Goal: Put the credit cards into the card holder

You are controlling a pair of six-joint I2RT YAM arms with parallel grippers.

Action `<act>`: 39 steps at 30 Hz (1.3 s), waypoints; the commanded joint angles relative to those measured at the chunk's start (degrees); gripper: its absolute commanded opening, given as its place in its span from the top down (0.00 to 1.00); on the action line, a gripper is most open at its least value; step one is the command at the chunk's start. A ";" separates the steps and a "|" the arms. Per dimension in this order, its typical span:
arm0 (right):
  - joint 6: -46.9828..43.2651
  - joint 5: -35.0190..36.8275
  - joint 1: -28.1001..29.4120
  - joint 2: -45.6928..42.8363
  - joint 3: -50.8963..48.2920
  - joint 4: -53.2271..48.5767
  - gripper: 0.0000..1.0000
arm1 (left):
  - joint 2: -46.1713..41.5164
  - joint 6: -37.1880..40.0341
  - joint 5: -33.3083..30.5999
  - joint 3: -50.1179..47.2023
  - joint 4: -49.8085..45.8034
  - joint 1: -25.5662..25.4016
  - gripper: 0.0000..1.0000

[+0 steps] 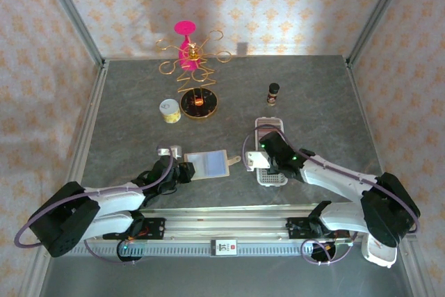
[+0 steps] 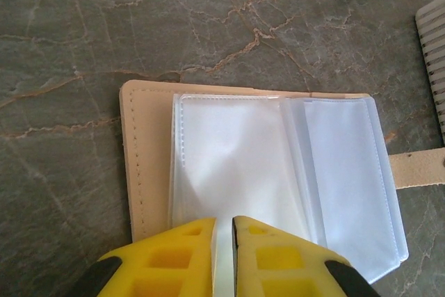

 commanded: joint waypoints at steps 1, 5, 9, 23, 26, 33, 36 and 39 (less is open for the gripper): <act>0.40 2.19 -0.50 -1.16 0.44 -0.46 0.70 | 0.87 0.37 0.60 -0.66 1.16 -0.18 0.84; 0.85 2.20 -0.49 -2.78 0.89 -1.34 0.71 | 1.29 0.43 0.60 -0.78 1.52 -0.23 0.84; 1.01 2.35 -0.50 -3.18 1.00 -1.50 0.73 | 1.73 0.59 0.61 -0.78 1.82 -0.18 0.84; 2.05 2.12 -0.50 -3.94 2.05 -2.03 0.79 | 2.00 0.98 -0.48 -0.61 1.51 -0.17 0.87; 2.22 2.51 -0.46 -4.43 2.09 -2.42 0.81 | 2.16 1.32 -1.07 -0.36 0.90 -0.18 0.87; 2.44 2.94 -0.50 -5.38 1.86 -2.61 0.83 | 3.06 1.17 -0.59 -0.30 1.28 -0.13 0.88; 2.33 3.43 -0.50 -5.85 1.93 -2.66 0.84 | 3.14 1.14 -0.63 -0.36 1.25 -0.18 0.88; 2.52 3.57 -0.46 -6.26 2.27 -3.17 0.85 | 3.08 1.42 -1.11 -0.55 1.24 -0.18 0.88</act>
